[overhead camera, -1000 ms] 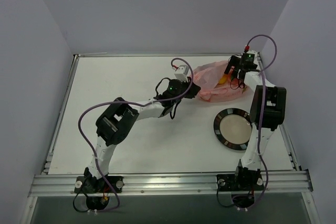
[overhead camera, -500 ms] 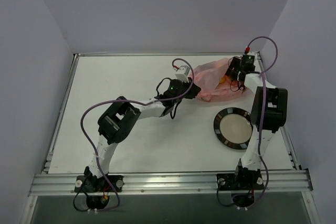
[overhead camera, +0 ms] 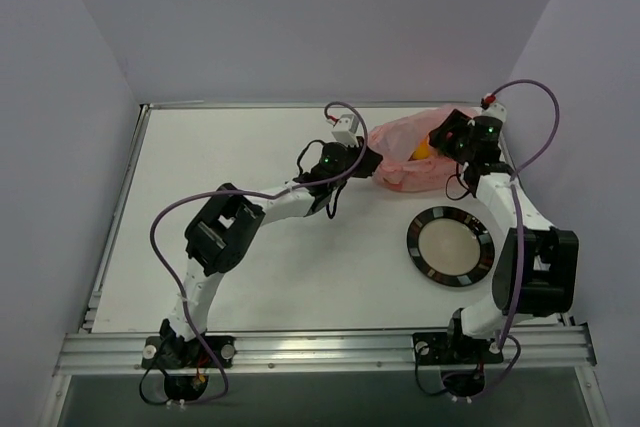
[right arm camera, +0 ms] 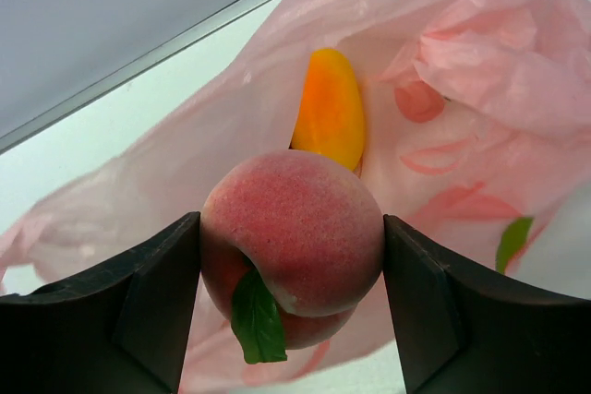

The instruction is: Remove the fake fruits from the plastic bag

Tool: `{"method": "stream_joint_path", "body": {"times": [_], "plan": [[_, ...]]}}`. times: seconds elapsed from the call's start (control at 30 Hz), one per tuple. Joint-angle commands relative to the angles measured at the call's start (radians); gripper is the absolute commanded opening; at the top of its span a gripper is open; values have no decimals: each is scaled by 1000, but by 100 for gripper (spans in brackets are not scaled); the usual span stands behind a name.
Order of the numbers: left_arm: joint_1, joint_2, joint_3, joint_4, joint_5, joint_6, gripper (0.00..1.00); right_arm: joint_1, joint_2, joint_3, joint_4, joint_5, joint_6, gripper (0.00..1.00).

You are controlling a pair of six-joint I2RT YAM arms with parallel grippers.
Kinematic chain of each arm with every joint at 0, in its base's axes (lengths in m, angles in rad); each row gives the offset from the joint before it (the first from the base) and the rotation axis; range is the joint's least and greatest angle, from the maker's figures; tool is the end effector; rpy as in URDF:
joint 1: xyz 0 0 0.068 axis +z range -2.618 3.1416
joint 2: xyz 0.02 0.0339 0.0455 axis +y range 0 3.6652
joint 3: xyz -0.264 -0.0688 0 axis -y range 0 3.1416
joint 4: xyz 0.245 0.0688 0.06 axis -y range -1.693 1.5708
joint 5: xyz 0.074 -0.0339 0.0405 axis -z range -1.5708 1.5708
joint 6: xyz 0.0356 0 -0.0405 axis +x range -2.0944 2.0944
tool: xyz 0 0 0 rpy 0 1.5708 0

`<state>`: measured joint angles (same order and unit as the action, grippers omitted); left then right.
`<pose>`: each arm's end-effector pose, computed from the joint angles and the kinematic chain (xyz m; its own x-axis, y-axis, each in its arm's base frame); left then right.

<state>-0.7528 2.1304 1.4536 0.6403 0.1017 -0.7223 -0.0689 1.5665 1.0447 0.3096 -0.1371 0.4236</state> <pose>0.3610 -0.3432 0.2266 -0.5186 -0.4154 -0.7473 0.5483 0.5092 -0.6635 0.3674 -0.0205 0.2844 -0.2183 0.4232 -0.8793 0.0270 0.9033 0.4281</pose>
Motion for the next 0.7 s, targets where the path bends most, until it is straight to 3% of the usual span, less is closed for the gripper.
{"method": "stream_joint_path", "body": {"times": [0.0, 0.2, 0.4, 0.67], "plan": [[21, -10, 68, 24, -14, -8, 2, 9, -156, -47, 7, 8, 46, 26], [36, -44, 42, 45, -4, -2, 2, 60, -521, -326, -115, 70, 101, 24], [41, -70, 40, 53, 41, 30, 2, 96, -839, -587, -357, 231, 262, 23], [44, -73, 25, 94, 167, 43, 2, 124, -862, -677, -394, 336, 353, 24]]}}
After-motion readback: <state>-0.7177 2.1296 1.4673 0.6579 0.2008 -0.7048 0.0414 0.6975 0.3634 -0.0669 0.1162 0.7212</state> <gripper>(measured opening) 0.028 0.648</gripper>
